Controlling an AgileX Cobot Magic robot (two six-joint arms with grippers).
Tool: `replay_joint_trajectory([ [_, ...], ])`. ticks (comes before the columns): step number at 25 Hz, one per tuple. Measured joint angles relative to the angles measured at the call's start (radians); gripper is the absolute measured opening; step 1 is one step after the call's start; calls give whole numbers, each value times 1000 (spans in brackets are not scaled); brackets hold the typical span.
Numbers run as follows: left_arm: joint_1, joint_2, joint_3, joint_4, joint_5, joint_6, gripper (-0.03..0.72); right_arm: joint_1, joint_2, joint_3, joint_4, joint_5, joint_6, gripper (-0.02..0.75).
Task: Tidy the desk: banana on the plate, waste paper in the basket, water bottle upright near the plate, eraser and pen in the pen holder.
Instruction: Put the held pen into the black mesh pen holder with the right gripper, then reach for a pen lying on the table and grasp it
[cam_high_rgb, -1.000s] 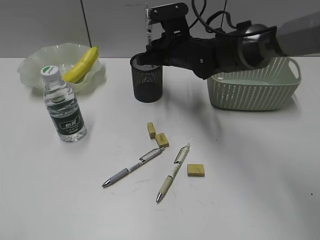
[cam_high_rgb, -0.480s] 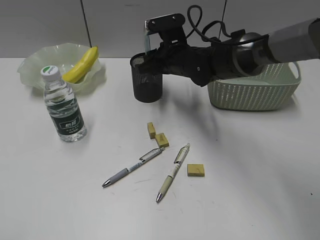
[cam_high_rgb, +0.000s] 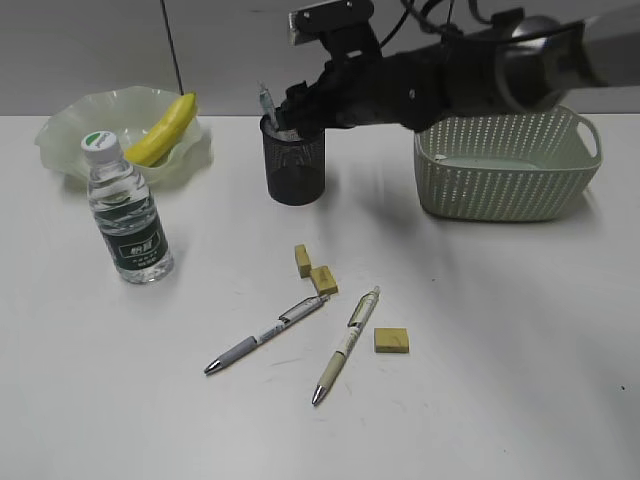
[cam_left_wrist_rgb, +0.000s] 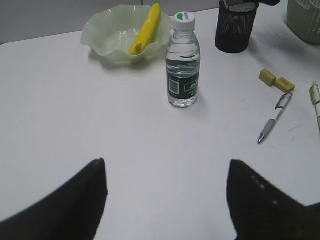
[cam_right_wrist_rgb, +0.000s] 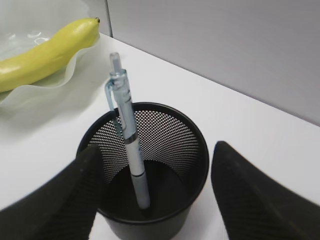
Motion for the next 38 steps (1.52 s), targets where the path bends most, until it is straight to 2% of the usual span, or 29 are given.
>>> replay_joint_trajectory([
  [13, 0, 0, 0, 0, 0, 0, 561, 0, -414, 0, -35, 769, 0, 540],
  [16, 0, 0, 0, 0, 0, 0, 561, 1, -536, 53, -20, 877, -24, 542],
  [29, 0, 0, 0, -2, -1, 0, 561, 2, -1290, 770, 12, 967, -39, 541],
  [33, 0, 0, 0, -3, -2, 0, 561, 3, -1547, 915, 13, 974, -39, 541],
  [38, 0, 0, -24, -4, -81, 25, 561, 3, -1814, 1002, 13, 977, -39, 541],
])
